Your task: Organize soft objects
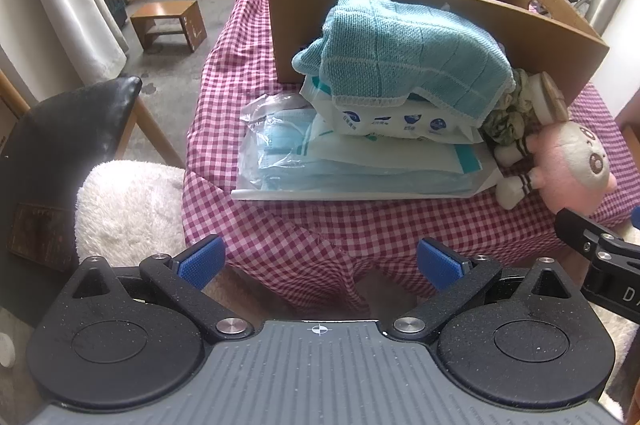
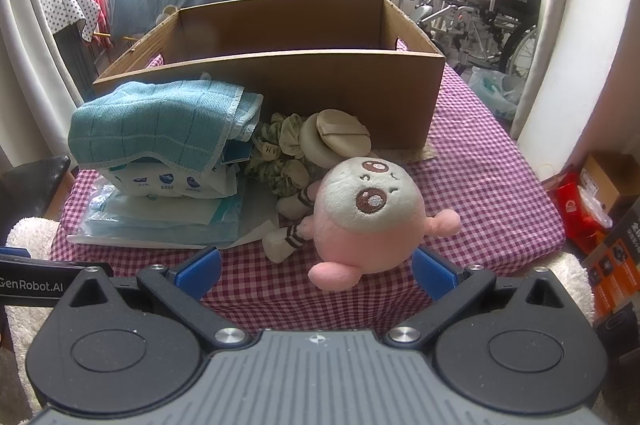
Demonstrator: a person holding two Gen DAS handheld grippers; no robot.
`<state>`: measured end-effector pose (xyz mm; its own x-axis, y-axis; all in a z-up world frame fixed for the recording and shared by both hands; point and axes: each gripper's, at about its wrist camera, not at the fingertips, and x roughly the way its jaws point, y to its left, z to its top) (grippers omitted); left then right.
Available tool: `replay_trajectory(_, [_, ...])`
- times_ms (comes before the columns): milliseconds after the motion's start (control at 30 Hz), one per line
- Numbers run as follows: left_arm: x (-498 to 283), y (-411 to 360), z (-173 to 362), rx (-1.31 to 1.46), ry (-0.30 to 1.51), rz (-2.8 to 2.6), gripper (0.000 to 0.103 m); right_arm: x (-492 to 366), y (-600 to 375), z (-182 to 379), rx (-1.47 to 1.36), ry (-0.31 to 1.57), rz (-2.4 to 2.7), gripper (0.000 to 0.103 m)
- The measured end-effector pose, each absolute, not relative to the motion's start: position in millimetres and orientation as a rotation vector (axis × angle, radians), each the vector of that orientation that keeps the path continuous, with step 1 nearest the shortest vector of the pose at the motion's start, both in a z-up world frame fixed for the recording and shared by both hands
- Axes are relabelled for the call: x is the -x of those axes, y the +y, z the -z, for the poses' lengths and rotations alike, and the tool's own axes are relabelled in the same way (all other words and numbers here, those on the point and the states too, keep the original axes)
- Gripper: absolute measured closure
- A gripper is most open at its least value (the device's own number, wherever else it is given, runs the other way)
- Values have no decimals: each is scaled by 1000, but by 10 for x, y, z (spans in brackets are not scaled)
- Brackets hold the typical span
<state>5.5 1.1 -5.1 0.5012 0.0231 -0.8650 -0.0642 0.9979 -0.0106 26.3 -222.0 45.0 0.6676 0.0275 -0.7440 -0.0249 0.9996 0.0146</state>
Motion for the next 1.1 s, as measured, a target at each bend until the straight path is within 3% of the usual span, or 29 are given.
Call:
replay_trajectory(800, [-124, 50, 35, 32, 1037, -65, 1, -357, -2213, -563, 11, 788, -41, 0])
replay_trajectory(1100, [-191, 223, -115, 64, 924, -47, 1, -446, -2238, -791, -11, 642, -178, 0])
